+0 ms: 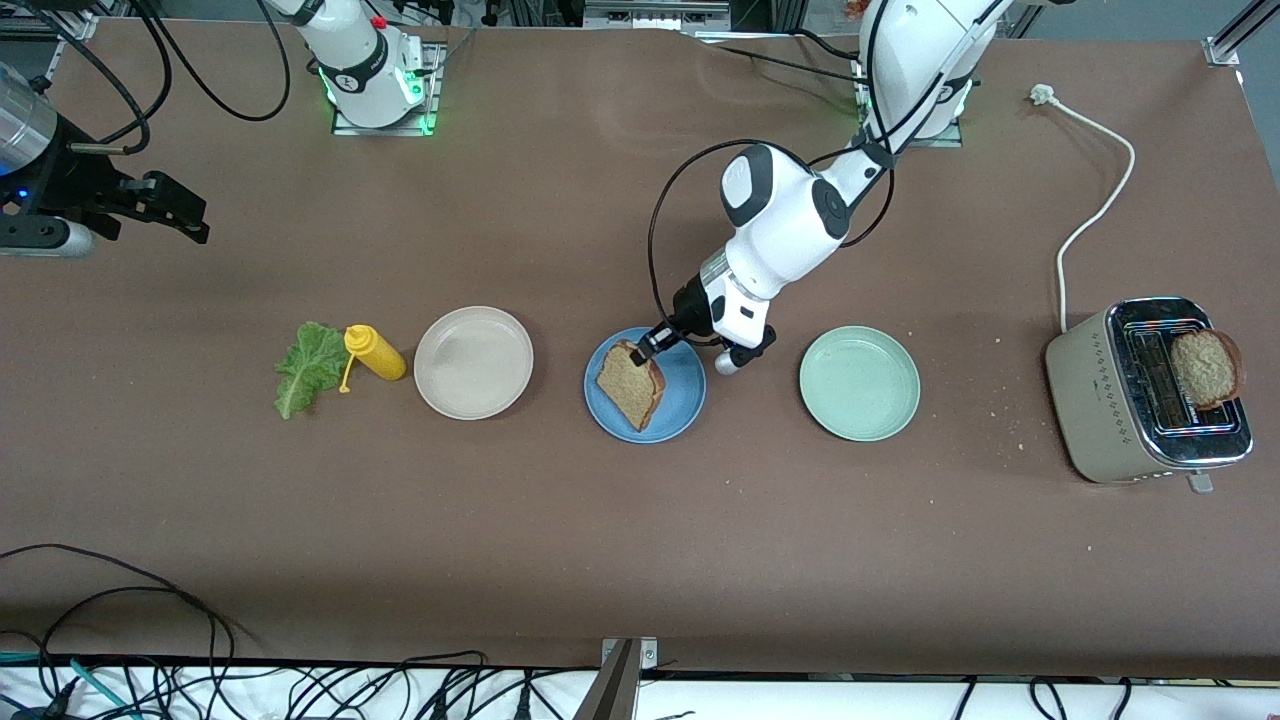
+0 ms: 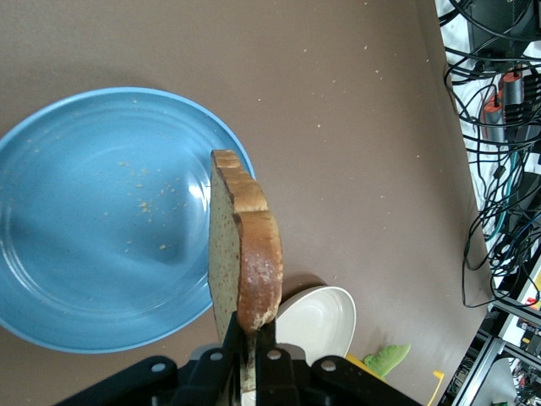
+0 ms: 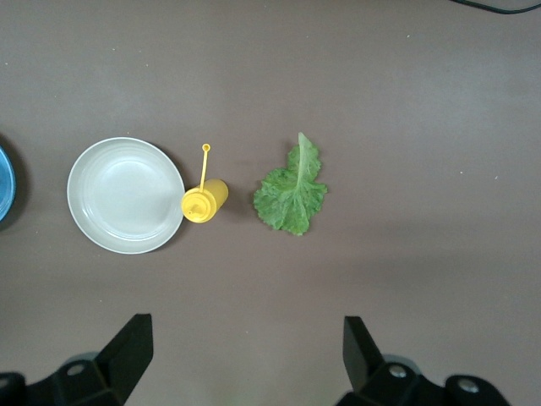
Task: Make sandwich in blue plate with both arms
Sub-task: 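Lower the bread onto the blue plate and open the left gripper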
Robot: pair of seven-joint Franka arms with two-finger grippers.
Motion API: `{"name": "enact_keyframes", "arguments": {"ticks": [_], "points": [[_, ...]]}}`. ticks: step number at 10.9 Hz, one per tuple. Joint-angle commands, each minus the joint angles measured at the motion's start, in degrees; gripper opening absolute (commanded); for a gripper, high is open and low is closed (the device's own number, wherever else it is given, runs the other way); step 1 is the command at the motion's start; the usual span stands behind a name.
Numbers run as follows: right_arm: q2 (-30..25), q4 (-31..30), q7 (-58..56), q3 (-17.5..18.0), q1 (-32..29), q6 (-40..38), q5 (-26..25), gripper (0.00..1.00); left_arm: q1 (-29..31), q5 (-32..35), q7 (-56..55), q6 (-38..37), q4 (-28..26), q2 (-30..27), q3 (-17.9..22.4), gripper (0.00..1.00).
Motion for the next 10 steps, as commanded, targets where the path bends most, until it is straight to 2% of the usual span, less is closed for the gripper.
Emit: {"name": "enact_keyframes", "arguments": {"ticks": [1, 7, 8, 10], "points": [[0.0, 0.8, 0.2, 0.1, 0.0, -0.9, 0.2, 1.00, -1.4, -1.4, -0.3, 0.3, 2.9, 2.3, 0.8, 0.00], [-0.1, 0.6, 0.3, -0.1, -0.2, -1.0, 0.2, 1.00, -1.0, -1.0, -0.1, 0.1, 2.2, 3.3, 0.9, 0.00], [0.0, 0.7, 0.4, -0.1, -0.3, -1.7, 0.2, 1.00, -0.8, -1.0, -0.1, -0.1, 1.8, 3.3, 0.9, 0.09], [-0.1, 0.8, 0.4, -0.1, -0.3, -3.6, 0.1, 1.00, -0.5, -0.9, 0.0, -0.8, 0.1, 3.3, 1.4, 0.36]]}}
